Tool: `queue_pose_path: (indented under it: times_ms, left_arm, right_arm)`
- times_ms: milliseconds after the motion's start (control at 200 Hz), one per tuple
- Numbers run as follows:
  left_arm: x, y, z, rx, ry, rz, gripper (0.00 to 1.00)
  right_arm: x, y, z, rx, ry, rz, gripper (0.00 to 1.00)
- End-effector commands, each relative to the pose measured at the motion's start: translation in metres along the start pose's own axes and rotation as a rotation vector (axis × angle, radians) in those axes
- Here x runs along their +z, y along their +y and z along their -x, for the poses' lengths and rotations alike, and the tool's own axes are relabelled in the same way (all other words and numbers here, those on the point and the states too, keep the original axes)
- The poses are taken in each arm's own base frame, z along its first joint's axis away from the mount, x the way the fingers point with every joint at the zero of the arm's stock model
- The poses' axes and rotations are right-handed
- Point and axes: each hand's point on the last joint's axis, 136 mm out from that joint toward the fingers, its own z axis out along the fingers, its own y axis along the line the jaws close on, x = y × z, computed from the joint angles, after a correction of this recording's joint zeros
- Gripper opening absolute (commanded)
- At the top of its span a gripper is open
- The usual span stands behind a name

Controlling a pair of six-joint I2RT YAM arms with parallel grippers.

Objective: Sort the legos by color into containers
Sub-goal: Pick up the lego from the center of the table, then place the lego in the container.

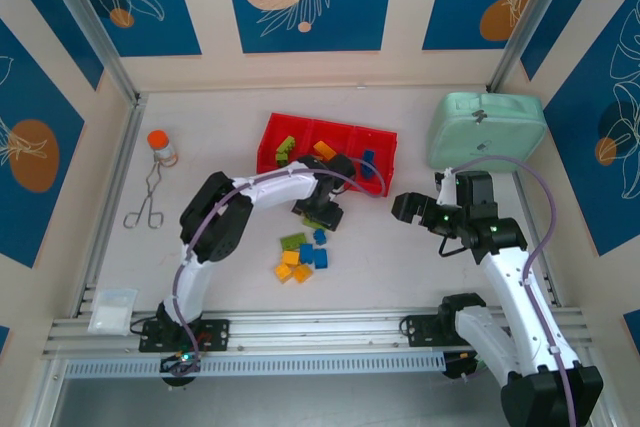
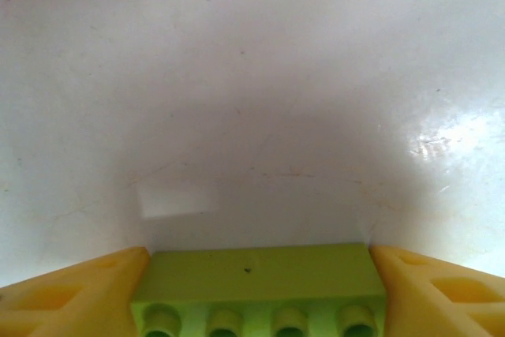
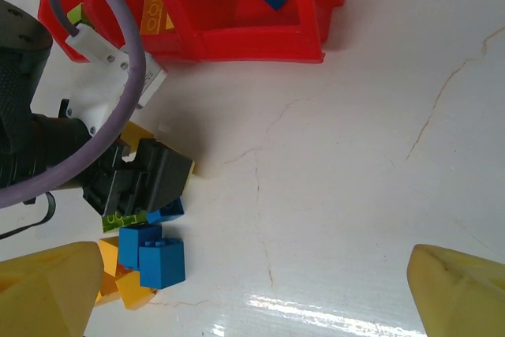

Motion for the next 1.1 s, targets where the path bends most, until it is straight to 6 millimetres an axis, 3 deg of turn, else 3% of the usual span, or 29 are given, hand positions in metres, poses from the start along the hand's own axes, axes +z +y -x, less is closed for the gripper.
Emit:
queue_pose_path:
  times_ms: [0,255,385,615,860,1095]
  left_arm:
    - [0.014,0.011,-0.015,-0.019,0.047,0.061,0.66]
    - [0.003,0.017,-0.016,-0.067,-0.013,0.061,0.53]
    - [-0.018,0.031,-0.010,-0.089,-0.068,0.099,0.50]
    - [-0.071,0.072,0.017,-0.180,-0.200,0.118,0.51]
    - [-0.121,0.133,0.055,-0.282,-0.333,0.152,0.51]
    - [-0.139,0.178,0.101,-0.330,-0.444,0.194,0.50]
  right_arm:
    - [0.000,0.001,-0.003,0.019,0.012,0.019,0.99]
    - [0.001,-0.001,0.000,0.053,0.015,0.039,0.99]
    - [0.001,0.000,0.001,0.058,0.014,0.050,0.99]
    - [0.000,0.000,0.001,0.058,0.007,0.053,0.99]
    - [-0.002,0.002,0.002,0.049,0.000,0.065,0.99]
    - [-0.002,0.001,0.001,0.050,-0.001,0.063,0.99]
